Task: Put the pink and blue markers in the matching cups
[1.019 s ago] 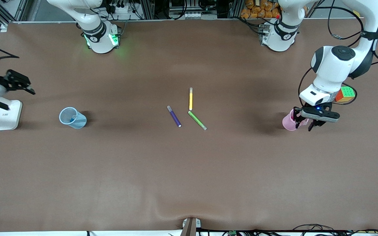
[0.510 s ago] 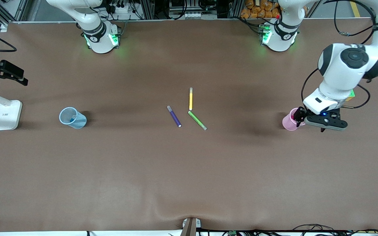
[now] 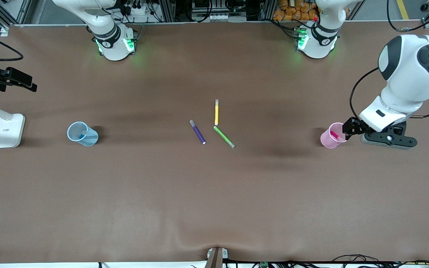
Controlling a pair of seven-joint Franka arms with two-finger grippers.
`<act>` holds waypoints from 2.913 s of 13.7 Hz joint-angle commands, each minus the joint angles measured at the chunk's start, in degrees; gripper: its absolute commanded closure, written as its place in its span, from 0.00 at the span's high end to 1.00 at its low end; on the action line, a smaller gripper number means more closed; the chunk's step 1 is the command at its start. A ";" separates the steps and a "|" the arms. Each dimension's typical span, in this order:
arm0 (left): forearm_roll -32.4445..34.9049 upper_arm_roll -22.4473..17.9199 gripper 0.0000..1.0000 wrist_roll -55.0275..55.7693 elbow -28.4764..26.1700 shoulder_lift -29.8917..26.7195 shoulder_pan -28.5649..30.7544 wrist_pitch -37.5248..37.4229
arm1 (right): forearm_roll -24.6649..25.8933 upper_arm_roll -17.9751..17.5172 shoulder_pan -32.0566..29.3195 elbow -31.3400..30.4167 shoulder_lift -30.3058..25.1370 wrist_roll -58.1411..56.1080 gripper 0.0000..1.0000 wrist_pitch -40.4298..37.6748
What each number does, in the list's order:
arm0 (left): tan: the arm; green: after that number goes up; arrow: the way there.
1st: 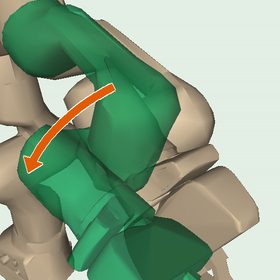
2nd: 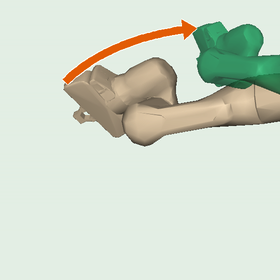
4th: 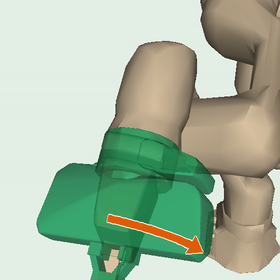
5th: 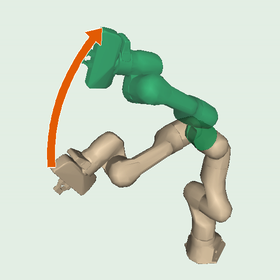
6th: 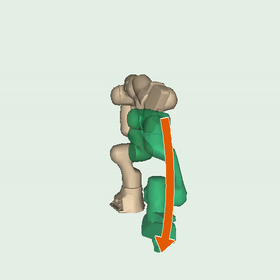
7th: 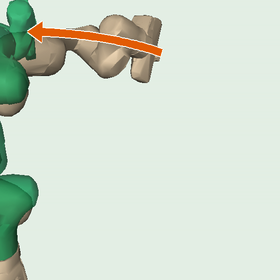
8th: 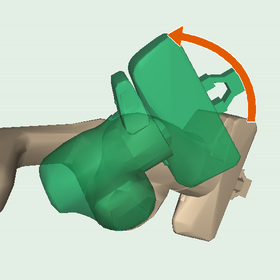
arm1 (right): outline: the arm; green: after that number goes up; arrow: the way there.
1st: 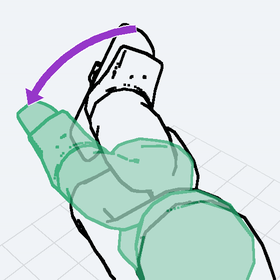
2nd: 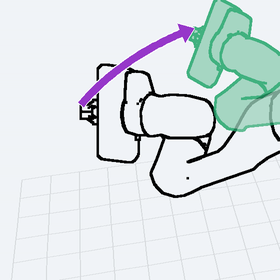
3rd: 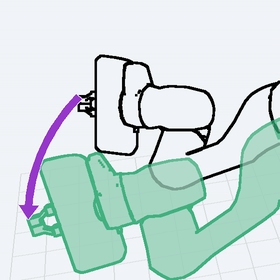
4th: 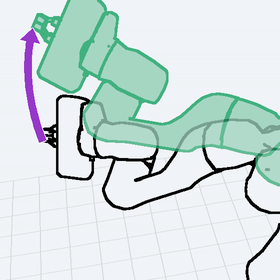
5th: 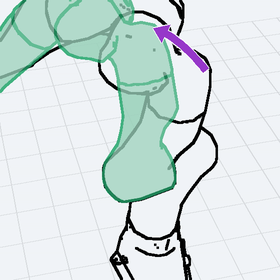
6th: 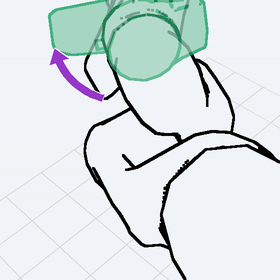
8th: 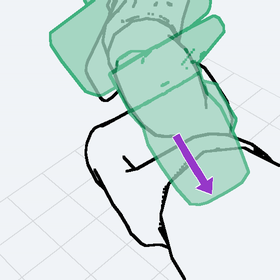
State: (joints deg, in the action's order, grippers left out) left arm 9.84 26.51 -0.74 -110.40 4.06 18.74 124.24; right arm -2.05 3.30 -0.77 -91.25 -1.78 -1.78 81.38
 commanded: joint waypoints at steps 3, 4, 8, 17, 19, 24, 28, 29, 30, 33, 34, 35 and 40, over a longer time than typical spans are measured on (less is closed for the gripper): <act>-1.23 -2.75 1.00 -0.05 5.62 1.04 -4.90 -7.06 | 0.21 0.57 0.32 -0.24 -0.59 1.77 1.00 -0.44; -1.23 -7.39 1.00 -0.31 8.07 1.56 -8.42 -9.87 | 0.12 0.57 0.33 -0.16 -0.59 4.39 1.00 -0.35; -1.32 -13.04 1.00 -0.31 13.17 1.21 -14.15 -18.48 | 0.21 0.48 0.77 0.11 -0.15 6.09 1.00 1.67; -8.35 -22.47 1.00 -0.14 25.83 -0.45 -19.00 -41.08 | 0.03 0.66 -1.52 1.25 -0.33 5.82 1.00 0.79; -8.26 -22.73 1.00 -0.22 27.42 -1.68 -19.09 -45.30 | 0.12 0.74 -1.52 1.34 -0.50 6.00 1.00 0.53; -8.61 -25.19 1.00 -1.02 27.34 -4.49 -19.53 -49.36 | 0.21 0.39 -1.96 2.30 -0.50 5.38 1.00 -1.14; -8.70 -25.98 1.00 -1.98 24.09 -7.14 -20.05 -48.23 | 0.12 0.13 -1.35 2.39 -0.50 5.82 1.00 -1.32; -8.70 -26.59 1.00 -4.16 24.26 -6.88 -20.14 -46.91 | 0.12 0.13 -1.17 2.39 -0.50 5.91 1.00 -1.23; -8.70 -27.64 1.00 -6.09 24.26 -6.61 -20.23 -45.77 | 0.12 0.13 -1.17 2.39 -0.50 5.91 1.00 -1.14; -8.70 -28.35 1.00 -7.08 23.91 -6.70 -20.58 -45.93 | 0.03 0.22 -1.17 2.39 -0.42 5.91 1.00 -0.96; -8.70 -28.35 1.00 -6.82 23.65 -6.70 -20.58 -46.02 | 0.12 0.22 -1.17 2.39 -0.42 5.91 1.00 -0.96; -8.70 -28.35 1.00 -6.64 23.47 -6.61 -20.58 -46.02 | 0.12 0.22 -1.17 2.39 -0.33 5.91 1.00 -0.96; -8.79 -28.09 1.00 -0.43 23.29 -6.26 -20.84 -45.58 | 0.12 0.30 -1.26 2.39 -0.42 5.91 1.00 -1.05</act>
State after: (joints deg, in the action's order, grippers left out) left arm 2.16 -1.10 -4.67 -86.04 -1.46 -1.40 77.76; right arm -2.07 3.70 -1.89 -89.33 -1.83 3.49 80.99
